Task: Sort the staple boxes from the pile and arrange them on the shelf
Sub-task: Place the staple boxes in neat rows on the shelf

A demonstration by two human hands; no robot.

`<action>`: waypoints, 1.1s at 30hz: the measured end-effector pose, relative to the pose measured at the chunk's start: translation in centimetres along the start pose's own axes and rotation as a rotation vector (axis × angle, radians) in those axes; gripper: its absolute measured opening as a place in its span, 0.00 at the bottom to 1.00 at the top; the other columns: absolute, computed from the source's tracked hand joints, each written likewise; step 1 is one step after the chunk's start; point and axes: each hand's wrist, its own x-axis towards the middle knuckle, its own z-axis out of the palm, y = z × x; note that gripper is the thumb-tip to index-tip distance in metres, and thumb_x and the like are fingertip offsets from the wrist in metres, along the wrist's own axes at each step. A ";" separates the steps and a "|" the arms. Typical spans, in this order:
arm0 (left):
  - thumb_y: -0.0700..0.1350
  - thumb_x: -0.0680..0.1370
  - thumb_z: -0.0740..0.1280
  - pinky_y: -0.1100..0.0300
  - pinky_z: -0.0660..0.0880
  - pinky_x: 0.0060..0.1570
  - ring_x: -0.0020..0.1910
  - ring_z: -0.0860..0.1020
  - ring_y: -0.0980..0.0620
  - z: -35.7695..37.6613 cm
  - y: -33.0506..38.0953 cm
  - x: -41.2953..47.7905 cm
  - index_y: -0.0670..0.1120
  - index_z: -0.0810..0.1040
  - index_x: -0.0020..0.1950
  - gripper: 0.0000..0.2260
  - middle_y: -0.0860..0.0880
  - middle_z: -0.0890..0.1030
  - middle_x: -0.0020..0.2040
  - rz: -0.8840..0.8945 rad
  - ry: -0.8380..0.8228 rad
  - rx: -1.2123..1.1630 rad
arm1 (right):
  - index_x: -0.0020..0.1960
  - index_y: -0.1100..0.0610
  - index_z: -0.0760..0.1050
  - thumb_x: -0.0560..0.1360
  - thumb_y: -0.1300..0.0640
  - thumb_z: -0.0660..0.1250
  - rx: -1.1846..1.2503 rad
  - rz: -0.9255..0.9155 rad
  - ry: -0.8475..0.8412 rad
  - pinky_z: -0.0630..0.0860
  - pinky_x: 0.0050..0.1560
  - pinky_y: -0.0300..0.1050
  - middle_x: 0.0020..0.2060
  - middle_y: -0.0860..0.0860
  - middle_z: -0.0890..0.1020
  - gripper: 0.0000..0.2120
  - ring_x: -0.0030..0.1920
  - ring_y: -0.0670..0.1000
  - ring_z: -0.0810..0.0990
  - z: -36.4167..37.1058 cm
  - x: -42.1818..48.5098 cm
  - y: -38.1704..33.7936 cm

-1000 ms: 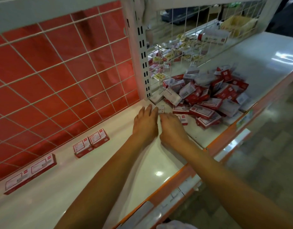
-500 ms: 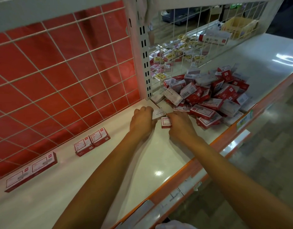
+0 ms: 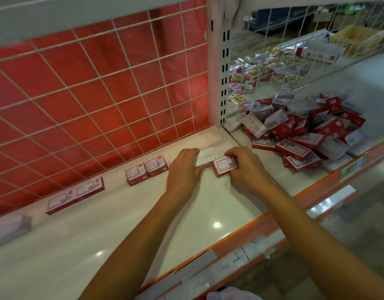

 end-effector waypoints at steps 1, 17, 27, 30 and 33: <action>0.48 0.77 0.68 0.58 0.68 0.64 0.64 0.71 0.50 -0.5 -0.2 -0.4 0.48 0.70 0.70 0.21 0.49 0.73 0.67 -0.017 0.011 -0.005 | 0.59 0.57 0.76 0.66 0.69 0.70 0.024 -0.022 0.008 0.73 0.54 0.42 0.55 0.53 0.77 0.22 0.53 0.53 0.77 0.3 -0.1 -0.3; 0.46 0.76 0.70 0.65 0.69 0.54 0.57 0.74 0.54 -6.7 -5.0 -6.7 0.50 0.75 0.66 0.19 0.51 0.78 0.61 -0.058 0.044 0.024 | 0.63 0.57 0.75 0.68 0.57 0.76 0.034 -0.206 -0.131 0.63 0.50 0.27 0.58 0.54 0.77 0.24 0.57 0.51 0.76 2.1 -0.9 -6.0; 0.47 0.75 0.71 0.76 0.67 0.47 0.54 0.71 0.59 -8.9 -9.3 -11.6 0.48 0.75 0.66 0.20 0.50 0.78 0.63 -0.218 0.066 -0.018 | 0.66 0.55 0.71 0.71 0.67 0.70 0.308 -0.130 -0.376 0.66 0.50 0.23 0.61 0.52 0.77 0.25 0.52 0.45 0.74 4.3 -4.0 -9.4; 0.47 0.75 0.71 0.77 0.65 0.47 0.54 0.71 0.60 -9.7 -10.4 -12.6 0.48 0.75 0.67 0.20 0.49 0.78 0.63 -0.230 0.085 -0.005 | 0.67 0.55 0.71 0.71 0.69 0.70 0.326 -0.130 -0.409 0.68 0.49 0.26 0.61 0.53 0.77 0.26 0.52 0.46 0.74 5.1 -4.5 -10.5; 0.46 0.75 0.71 0.74 0.67 0.51 0.58 0.74 0.55 -10.5 -11.5 -13.7 0.47 0.74 0.67 0.21 0.49 0.77 0.64 -0.256 0.101 -0.007 | 0.67 0.56 0.71 0.71 0.71 0.68 0.335 -0.162 -0.412 0.72 0.40 0.21 0.60 0.52 0.78 0.26 0.52 0.46 0.76 6.0 -4.8 -11.7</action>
